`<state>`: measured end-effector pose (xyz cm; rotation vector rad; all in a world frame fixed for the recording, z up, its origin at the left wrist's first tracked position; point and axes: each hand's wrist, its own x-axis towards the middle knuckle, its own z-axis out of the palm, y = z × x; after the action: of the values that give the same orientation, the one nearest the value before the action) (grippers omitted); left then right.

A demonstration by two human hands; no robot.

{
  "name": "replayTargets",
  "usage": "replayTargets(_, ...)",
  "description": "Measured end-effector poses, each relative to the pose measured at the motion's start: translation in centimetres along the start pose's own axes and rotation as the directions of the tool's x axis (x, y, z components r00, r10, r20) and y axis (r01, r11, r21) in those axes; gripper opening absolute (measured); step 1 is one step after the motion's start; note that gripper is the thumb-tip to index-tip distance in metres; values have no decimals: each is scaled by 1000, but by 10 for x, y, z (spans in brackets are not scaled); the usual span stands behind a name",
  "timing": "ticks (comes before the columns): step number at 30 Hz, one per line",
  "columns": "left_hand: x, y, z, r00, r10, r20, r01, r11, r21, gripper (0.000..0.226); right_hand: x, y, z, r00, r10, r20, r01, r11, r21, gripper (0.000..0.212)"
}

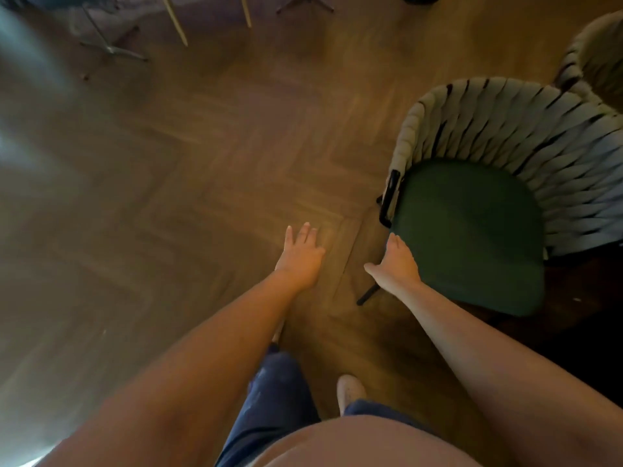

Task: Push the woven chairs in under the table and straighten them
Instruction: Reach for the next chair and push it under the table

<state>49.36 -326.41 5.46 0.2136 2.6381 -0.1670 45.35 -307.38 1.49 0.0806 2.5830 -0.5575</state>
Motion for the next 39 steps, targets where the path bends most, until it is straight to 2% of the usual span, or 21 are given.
replayTargets(6,116,-76,-42,987,148,64,-156,978,141,52,91,-49,-16,971,230,-68,-215,960,179,93)
replayTargets(11,207,-118,-82,939,302,161,-338,894,295,54,132,-73,-19,891,452,-47,-398,827,397,93)
replayTargets(15,274,-109,-118,882,426,200,-471,800,371,62,162,-69,-31,822,570,-8,-488,712,505,95)
replayTargets(20,362,-72,-165,789,603,118,-587,683,434,79,220,-47,-57,749,663,-9,-515,590,621,98)
replayTargets(22,395,-54,-186,763,641,87,-602,655,456,78,248,-37,-70,732,680,44,-537,536,651,102)
replayTargets(24,422,-38,-204,737,672,77,-616,620,486,76,269,-33,-83,754,647,115,-540,510,669,107)
replayTargets(26,452,-25,-221,700,704,117,-641,548,537,76,291,-34,-99,781,607,147,-517,497,697,110)
replayTargets(29,485,-9,-242,658,735,160,-655,455,604,77,314,-45,-117,826,554,104,-443,525,727,109)
replayTargets(33,533,14,-261,538,795,279,-690,225,688,74,355,-63,-132,829,550,102,-424,498,757,104)
replayTargets(36,565,30,-271,424,813,400,-713,27,701,67,380,-69,-135,758,638,132,-559,533,636,96)
replayTargets(39,590,42,-273,327,814,481,-705,-128,697,61,389,-73,-129,670,738,81,-664,547,510,64)
